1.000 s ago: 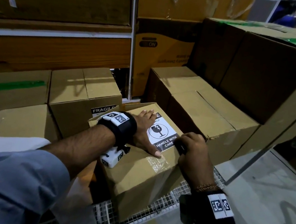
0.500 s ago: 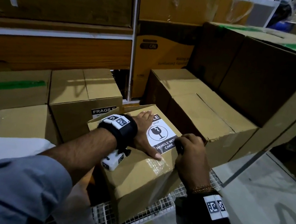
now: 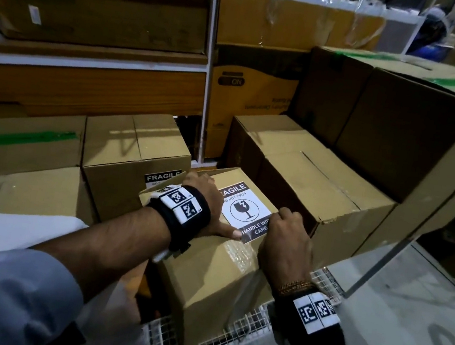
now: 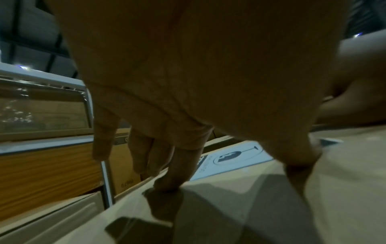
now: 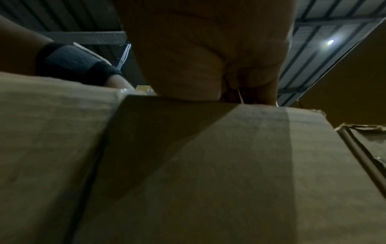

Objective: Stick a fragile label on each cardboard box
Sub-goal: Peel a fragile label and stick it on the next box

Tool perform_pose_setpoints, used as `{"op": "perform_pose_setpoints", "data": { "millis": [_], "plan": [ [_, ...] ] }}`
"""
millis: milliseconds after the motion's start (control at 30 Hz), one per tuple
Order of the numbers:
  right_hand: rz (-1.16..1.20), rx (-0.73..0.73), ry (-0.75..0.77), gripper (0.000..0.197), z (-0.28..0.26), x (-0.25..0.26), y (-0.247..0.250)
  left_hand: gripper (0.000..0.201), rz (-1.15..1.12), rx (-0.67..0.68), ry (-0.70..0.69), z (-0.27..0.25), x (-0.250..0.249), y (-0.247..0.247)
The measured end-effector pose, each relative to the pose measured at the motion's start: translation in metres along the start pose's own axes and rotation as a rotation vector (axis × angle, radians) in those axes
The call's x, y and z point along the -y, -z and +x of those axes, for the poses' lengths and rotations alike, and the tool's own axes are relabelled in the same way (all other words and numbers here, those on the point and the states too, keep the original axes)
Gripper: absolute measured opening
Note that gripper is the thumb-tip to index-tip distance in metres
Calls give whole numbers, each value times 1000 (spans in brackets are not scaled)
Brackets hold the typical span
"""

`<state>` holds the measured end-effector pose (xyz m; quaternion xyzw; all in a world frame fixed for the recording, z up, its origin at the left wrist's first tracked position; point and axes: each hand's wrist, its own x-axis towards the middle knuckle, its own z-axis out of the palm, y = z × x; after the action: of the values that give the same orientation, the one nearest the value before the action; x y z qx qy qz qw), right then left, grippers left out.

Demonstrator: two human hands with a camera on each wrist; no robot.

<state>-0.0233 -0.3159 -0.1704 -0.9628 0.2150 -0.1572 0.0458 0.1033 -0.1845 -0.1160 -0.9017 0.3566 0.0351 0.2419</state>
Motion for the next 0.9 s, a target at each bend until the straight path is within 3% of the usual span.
{"op": "perform_pose_setpoints", "data": {
  "millis": [100, 167, 233, 300, 400, 600, 733, 900],
  "plan": [
    [0, 0, -19, 27, -1, 0, -5, 96, 31, -15, 10, -13, 3, 7],
    [-2, -9, -24, 26, -2, -1, -6, 91, -42, -46, 51, -18, 4, 7],
    [9, -26, -23, 23, -1, -2, -6, 109, -152, -70, 98, -14, 6, -1],
    [2, -31, -15, 24, -1, -2, -6, 125, -233, -90, 30, -5, 8, -10],
    [-33, -3, 3, 27, 0, -2, -6, 123, -249, -36, -64, 6, 12, -17],
    [-69, 46, 32, 30, 9, -1, 5, 127, -152, 17, -22, 5, 12, -17],
    [-77, 191, 139, 47, 26, -2, 21, 121, -126, 44, -17, 2, 9, -10],
    [-125, 430, 462, 59, 54, -2, 11, 124, -146, 63, -13, 4, 9, -13]
  ]
}}
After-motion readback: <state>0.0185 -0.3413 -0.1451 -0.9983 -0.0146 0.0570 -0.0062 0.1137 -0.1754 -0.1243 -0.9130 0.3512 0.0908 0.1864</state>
